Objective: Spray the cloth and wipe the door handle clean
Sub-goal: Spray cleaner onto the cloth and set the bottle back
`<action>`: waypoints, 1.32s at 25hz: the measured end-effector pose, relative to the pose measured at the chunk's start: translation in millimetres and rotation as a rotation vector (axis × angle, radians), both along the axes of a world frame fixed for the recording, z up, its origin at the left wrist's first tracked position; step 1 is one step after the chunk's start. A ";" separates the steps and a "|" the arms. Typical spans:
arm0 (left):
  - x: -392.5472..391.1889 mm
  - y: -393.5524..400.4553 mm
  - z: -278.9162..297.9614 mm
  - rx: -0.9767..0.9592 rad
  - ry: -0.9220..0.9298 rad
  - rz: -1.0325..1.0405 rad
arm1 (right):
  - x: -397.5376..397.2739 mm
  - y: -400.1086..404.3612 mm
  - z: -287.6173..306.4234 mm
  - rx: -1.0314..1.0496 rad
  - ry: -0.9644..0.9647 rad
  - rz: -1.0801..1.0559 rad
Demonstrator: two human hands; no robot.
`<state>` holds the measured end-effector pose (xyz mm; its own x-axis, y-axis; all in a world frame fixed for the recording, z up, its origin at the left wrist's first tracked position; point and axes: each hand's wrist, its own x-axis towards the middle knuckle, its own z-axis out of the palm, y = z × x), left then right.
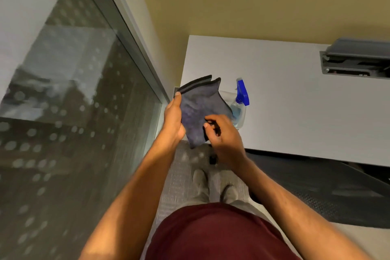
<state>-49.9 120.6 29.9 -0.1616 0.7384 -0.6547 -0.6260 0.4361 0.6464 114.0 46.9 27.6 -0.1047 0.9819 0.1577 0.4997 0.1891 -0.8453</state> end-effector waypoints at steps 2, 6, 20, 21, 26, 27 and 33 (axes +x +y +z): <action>-9.8 -7.9 13.0 0.046 0.052 -0.032 | -1.2 4.8 13.0 -0.219 0.298 -0.137; -31.6 -22.3 36.8 0.078 0.040 -0.169 | -6.1 20.9 18.8 -0.523 0.422 -0.186; -64.2 -63.4 10.2 -0.065 -0.303 -0.271 | -11.3 37.7 -15.6 -0.888 0.855 -0.123; -62.5 -62.7 7.1 -0.079 -0.278 -0.257 | -11.9 37.8 -16.0 -0.879 0.795 -0.160; -58.1 -50.0 -0.5 -0.095 -0.039 -0.241 | 0.8 36.0 -32.0 -0.844 0.584 -0.389; -57.5 -47.9 -2.0 -0.109 0.017 -0.244 | 4.7 35.6 -35.5 -0.815 0.558 -0.474; -59.6 -39.6 -9.7 -0.185 0.076 -0.193 | 38.9 46.2 -37.8 -0.523 0.483 -0.703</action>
<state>-109.6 81.0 20.2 -0.0832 0.6294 -0.7726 -0.4723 0.6578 0.5867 152.9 93.1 -10.1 0.4878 0.7545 -0.4391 -0.0634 -0.4710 -0.8798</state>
